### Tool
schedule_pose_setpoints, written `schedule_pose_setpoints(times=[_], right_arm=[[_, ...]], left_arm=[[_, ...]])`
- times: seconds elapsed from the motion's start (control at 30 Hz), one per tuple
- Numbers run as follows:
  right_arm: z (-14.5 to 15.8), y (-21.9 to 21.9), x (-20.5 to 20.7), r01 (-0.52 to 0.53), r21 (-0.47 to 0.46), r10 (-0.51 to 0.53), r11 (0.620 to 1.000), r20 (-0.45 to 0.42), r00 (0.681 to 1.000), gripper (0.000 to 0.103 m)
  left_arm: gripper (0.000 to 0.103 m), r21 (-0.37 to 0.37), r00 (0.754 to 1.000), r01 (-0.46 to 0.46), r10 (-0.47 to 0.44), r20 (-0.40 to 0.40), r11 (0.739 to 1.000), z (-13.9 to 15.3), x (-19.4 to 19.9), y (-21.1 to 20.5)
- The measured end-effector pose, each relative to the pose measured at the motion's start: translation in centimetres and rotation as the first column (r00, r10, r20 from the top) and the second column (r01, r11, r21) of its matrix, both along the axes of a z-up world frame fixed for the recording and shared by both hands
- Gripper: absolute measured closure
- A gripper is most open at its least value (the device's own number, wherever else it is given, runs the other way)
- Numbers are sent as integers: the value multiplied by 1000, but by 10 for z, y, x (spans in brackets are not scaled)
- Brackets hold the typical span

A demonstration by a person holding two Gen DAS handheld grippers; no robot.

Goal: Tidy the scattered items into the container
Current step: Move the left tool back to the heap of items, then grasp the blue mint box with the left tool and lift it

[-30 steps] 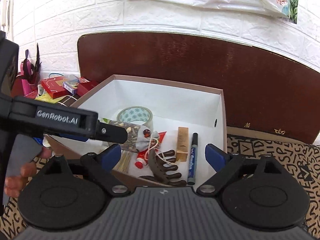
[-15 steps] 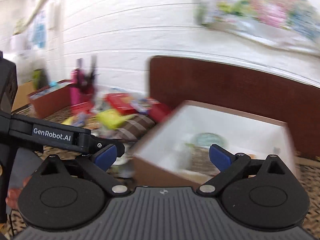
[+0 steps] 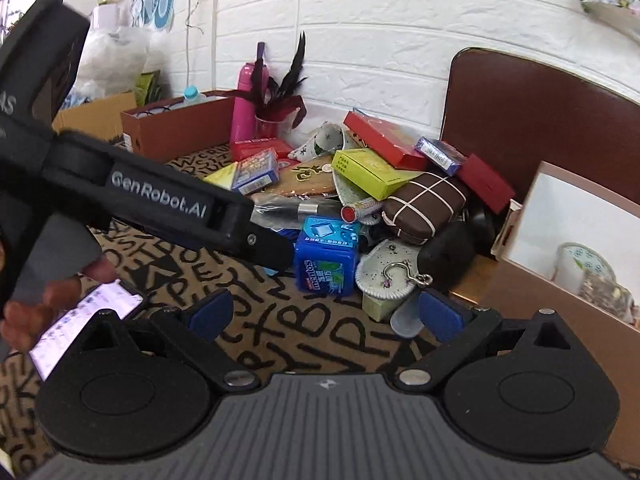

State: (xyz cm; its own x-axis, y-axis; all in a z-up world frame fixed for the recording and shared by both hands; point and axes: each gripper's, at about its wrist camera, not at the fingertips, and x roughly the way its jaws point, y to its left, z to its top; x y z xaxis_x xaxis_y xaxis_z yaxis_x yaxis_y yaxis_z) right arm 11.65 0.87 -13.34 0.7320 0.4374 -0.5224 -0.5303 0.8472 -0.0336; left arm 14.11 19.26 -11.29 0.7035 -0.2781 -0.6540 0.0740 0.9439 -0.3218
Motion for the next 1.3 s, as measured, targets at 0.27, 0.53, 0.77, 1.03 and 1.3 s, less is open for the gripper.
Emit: schedule_pose_setpoints(times=[0.27,0.53,0.77,1.03,1.3], right_arm=[[-26,20,50,16,22,-15,1000,-26,1000,11],[-44,40,79,1,3,-1,1000,-31,1000,27],[-45,42,83,-12,4,12,1000,-17,1000,34],[-29,17,47,-70,37,72,997,-68,995,38],[-17,-49,-35,-73,0,73,997,-116,991,40]], left_arm=[[20,-46,996,70,-72,-48,996,-25,58,0],[23,-94,994,75,-82,-74,993,-43,89,-2],[33,-121,991,82,-94,-97,989,-46,97,4],[35,-133,986,97,-114,-124,986,-35,50,-10],[34,-178,951,230,-259,-167,957,-37,-28,-70]])
